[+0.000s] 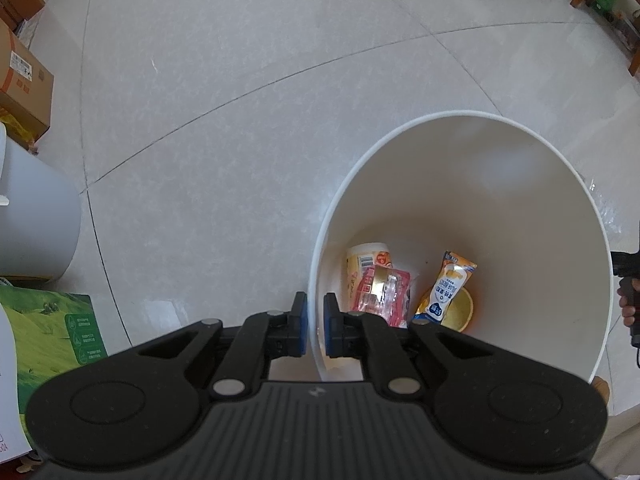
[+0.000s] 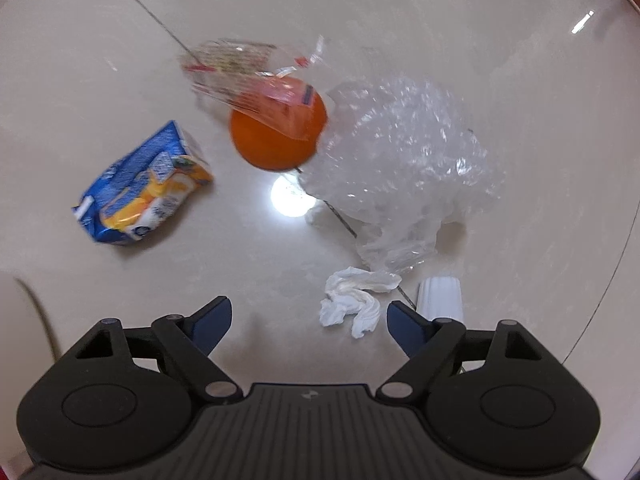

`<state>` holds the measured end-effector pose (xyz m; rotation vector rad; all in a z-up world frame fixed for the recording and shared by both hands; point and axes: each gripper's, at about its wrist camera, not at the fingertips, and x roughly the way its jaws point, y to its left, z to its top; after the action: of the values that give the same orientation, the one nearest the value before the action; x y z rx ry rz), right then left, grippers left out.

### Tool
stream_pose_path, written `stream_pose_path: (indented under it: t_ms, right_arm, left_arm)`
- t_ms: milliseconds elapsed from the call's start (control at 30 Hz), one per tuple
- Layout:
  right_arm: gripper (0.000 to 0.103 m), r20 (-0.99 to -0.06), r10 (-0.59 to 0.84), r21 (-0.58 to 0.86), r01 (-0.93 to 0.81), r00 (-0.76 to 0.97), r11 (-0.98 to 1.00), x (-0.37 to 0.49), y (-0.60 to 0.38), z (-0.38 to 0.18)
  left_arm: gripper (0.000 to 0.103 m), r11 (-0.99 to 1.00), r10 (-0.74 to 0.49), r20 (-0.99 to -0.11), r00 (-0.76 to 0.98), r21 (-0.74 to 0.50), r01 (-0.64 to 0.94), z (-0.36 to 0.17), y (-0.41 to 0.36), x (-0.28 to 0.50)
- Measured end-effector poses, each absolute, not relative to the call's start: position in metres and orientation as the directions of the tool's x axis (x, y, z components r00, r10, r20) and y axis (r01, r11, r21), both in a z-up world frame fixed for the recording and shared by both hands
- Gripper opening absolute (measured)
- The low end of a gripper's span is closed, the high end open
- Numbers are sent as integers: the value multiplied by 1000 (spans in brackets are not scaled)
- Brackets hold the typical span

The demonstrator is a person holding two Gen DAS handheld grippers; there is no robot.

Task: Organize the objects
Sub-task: 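Move the right gripper back to the white tissue scrap, then grasp the white tissue scrap with the right gripper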

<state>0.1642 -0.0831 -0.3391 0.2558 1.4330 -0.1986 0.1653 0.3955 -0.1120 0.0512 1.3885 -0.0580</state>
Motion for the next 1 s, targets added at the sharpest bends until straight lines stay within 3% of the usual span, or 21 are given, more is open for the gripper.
stream_pose_path:
  t_ms: [333, 600, 1000]
  right_arm:
    - [68, -993, -55, -16, 337, 108, 941, 165, -92, -371]
    - [37, -993, -87, -53, 366, 75, 929, 161, -100, -383]
    - [32, -996, -88, -77, 290, 26, 954, 158, -85, -353]
  left_arm:
    - [3, 998, -18, -983, 185, -5, 69, -111, 397, 164]
    - [3, 997, -17, -983, 184, -3, 74, -111, 396, 164]
    - [3, 998, -22, -986, 166, -11, 68, -116, 399, 167]
